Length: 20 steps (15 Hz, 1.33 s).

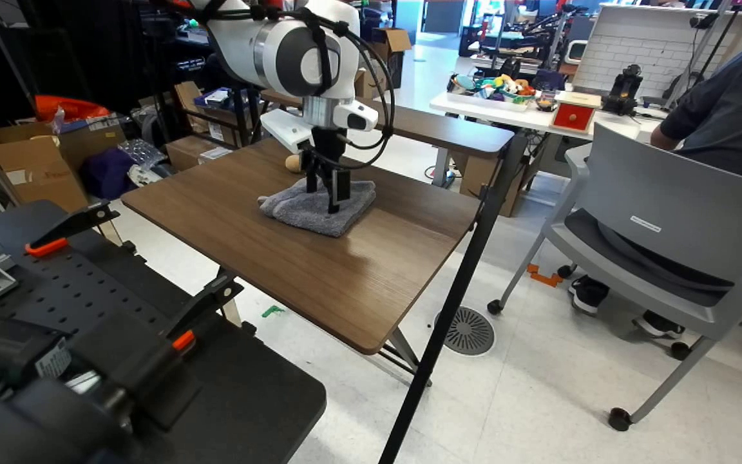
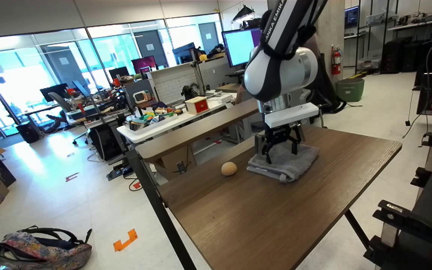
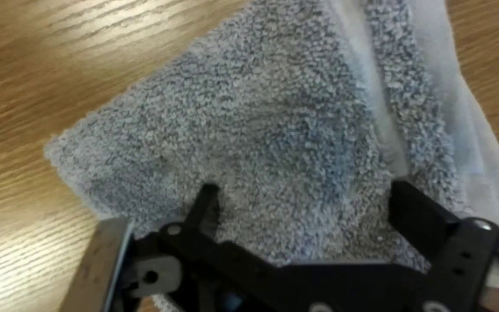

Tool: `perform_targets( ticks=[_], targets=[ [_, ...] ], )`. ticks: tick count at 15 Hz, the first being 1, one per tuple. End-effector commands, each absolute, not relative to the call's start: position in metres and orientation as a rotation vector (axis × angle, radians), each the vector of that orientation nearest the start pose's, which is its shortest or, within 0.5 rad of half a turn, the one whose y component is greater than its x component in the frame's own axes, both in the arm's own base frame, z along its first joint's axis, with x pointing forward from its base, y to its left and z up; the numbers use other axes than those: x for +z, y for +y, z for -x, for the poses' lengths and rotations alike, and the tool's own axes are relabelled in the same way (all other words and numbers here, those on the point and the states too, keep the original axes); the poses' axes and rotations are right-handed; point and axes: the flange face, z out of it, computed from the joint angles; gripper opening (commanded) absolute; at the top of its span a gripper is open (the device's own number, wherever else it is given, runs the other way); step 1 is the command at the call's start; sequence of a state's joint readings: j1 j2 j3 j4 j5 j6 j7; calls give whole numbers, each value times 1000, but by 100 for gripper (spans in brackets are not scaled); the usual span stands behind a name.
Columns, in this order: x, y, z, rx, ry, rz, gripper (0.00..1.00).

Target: Move the potato to the left, use the grey towel to wipe the tabletop

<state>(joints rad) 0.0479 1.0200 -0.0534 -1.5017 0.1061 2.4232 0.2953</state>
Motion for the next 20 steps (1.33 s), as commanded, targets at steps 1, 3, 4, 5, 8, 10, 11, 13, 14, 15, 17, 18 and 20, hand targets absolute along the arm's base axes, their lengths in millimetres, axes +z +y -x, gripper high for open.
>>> perform_targets(
  ticks=[1, 3, 4, 5, 8, 10, 11, 13, 14, 15, 17, 18, 20],
  targets=[
    [8, 4, -681, 192, 650, 3120, 100],
    [-13, -13, -686, 210, 781, 3127, 100],
    [-13, -22, -692, 207, 845, 3129, 100],
    [-15, -34, -698, 185, 905, 3132, 100],
    [-15, -72, -715, 108, 1077, 3135, 100],
    [-17, -95, -722, 80, 1179, 3132, 100],
    [-18, -105, -724, 82, 1225, 3127, 100],
    [-17, -120, -725, 96, 1289, 3122, 100],
    [-16, -125, -726, 102, 1302, 3122, 100],
    [-13, -127, -727, 114, 1299, 3119, 100],
    [-6, -120, -728, 179, 1245, 3097, 100],
    [-1, -113, -725, 231, 1192, 3103, 100],
    [10, -103, -714, 341, 1069, 3147, 100]
  ],
)
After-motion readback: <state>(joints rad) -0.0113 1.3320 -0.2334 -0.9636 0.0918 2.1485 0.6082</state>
